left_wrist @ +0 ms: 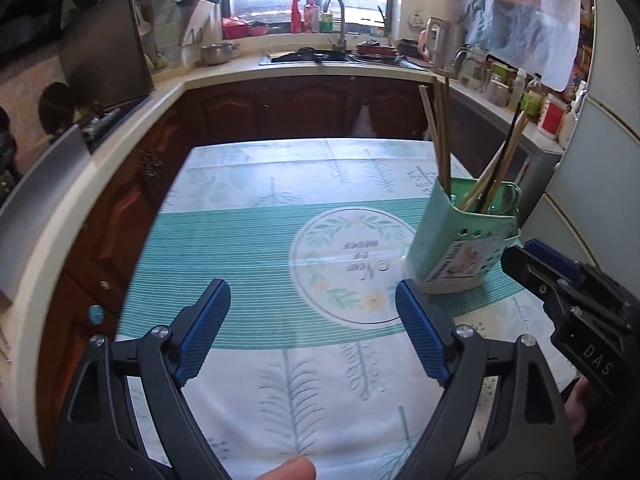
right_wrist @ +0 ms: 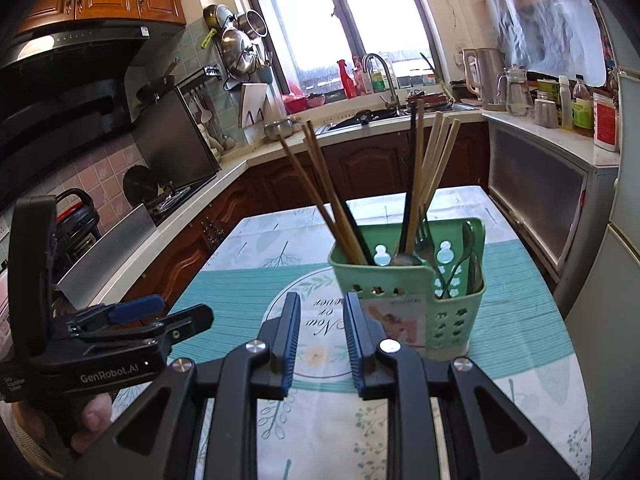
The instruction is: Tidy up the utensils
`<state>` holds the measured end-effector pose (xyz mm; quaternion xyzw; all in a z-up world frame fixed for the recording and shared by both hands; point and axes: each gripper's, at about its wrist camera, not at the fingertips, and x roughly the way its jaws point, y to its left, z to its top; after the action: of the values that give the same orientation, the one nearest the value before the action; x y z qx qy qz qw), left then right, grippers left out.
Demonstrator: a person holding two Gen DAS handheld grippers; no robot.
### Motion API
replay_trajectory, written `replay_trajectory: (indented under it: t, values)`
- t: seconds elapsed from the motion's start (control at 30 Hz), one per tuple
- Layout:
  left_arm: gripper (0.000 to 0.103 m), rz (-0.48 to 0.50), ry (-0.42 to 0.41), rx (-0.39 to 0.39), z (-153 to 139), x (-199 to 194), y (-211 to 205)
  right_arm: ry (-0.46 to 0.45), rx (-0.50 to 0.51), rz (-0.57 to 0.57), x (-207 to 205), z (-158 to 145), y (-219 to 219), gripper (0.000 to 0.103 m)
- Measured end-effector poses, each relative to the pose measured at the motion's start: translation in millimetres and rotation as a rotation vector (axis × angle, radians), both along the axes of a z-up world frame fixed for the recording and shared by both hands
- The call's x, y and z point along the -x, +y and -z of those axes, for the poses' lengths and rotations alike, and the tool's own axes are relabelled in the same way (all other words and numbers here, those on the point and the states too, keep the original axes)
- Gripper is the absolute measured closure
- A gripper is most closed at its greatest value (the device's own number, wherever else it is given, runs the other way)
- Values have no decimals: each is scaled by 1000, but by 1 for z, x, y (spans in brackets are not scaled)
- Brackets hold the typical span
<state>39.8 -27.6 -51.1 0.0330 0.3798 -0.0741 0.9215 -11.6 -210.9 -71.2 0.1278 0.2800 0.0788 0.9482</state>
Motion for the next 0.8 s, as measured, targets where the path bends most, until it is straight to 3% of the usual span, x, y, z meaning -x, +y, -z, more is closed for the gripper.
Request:
replay_trajectory:
  t: [0.1,0.23,0.47,0.8]
  values:
    - [18,-67,24,-34,-15,3,6,36,46,18,0,-8,11,61]
    - [16,-136,49,-77,-28,5,7,60,37,2,3,-22,22,52]
    - [15,-165,-16,-80,-43,24,13,34,63,5,21,-50,46,37]
    - [15,-177,-1,-66,-38,34,18,45,74,7,34,-44,60,35]
